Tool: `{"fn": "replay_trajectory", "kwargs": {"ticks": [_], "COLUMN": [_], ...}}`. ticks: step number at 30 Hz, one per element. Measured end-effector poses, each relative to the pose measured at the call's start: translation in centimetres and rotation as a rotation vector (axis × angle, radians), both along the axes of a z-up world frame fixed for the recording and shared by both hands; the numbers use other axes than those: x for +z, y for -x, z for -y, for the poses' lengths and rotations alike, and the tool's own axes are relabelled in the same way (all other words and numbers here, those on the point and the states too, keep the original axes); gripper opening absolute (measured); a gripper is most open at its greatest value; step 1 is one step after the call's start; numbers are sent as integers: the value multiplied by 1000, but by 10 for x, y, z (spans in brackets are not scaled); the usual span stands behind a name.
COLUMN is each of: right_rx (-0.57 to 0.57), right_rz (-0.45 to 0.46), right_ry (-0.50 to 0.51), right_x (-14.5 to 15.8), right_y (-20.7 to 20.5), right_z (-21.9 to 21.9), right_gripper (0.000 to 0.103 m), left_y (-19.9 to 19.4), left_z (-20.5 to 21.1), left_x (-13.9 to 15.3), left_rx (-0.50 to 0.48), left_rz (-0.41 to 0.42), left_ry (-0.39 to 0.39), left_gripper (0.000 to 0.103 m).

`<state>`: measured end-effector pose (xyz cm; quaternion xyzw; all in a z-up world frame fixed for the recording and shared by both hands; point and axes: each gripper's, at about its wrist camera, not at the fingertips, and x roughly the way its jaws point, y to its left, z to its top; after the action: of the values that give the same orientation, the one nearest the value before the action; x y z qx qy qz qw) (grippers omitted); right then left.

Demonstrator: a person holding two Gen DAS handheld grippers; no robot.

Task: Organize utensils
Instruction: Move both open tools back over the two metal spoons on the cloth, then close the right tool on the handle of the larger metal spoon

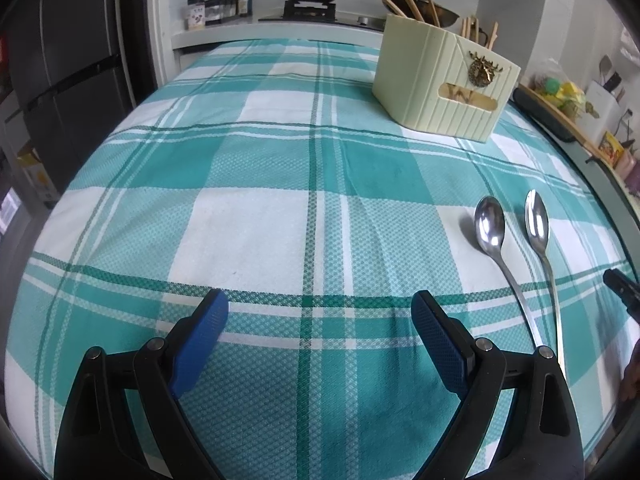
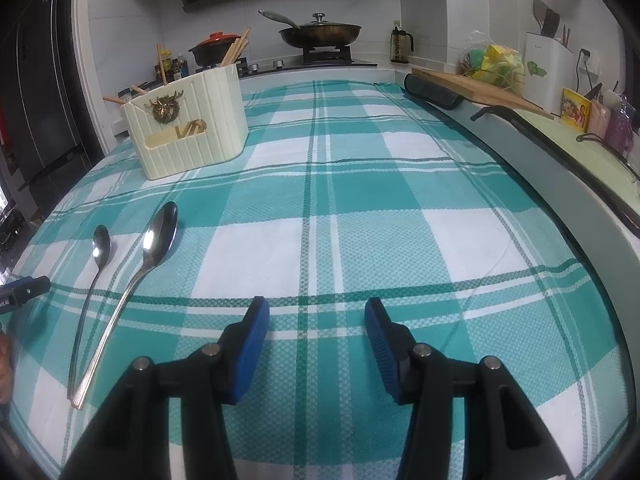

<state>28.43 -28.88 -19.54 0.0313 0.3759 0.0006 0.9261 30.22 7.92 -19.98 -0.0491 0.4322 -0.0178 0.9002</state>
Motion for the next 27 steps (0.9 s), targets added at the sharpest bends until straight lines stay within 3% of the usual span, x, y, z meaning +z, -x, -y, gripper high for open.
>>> {"fn": "replay_trajectory", "kwargs": {"ticks": [14,27], "right_rx": [0,-22], "right_rz": [0,-16], "right_ry": [-3,-72], "right_x": [0,-4], "right_y": [0,-2], "right_z": [0,13], "right_gripper": [51,51], "left_y": [0,2], "left_z": [0,-2], "left_x": [0,1], "left_rx": [2,14], "left_rz": [1,9], "left_ry": [-4,-1], "left_gripper": [94,94]}}
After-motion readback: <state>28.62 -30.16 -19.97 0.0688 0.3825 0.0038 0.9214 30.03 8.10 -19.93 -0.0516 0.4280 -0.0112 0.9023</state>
